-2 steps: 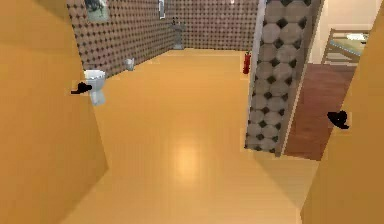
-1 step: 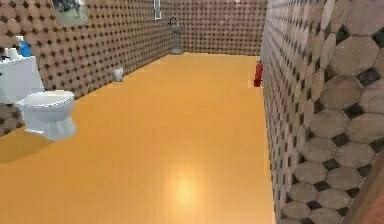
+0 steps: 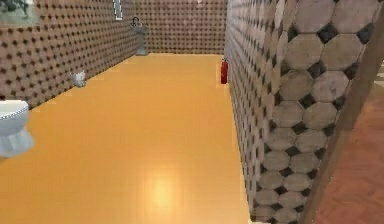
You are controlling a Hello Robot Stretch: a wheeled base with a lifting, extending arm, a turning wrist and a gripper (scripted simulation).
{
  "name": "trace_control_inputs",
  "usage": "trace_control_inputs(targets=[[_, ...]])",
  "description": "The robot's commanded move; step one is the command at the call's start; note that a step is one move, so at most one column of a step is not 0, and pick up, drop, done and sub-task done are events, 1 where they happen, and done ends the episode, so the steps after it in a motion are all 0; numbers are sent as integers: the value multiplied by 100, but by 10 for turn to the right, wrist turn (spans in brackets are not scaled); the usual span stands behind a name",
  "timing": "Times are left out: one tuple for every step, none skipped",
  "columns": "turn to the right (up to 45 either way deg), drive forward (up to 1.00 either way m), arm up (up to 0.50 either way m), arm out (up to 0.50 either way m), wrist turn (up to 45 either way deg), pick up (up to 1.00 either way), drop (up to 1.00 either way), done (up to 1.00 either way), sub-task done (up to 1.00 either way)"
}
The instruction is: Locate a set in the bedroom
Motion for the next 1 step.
trace_control_inputs(targets=[[0, 20, 0, 0, 0, 0, 0, 0, 0]])
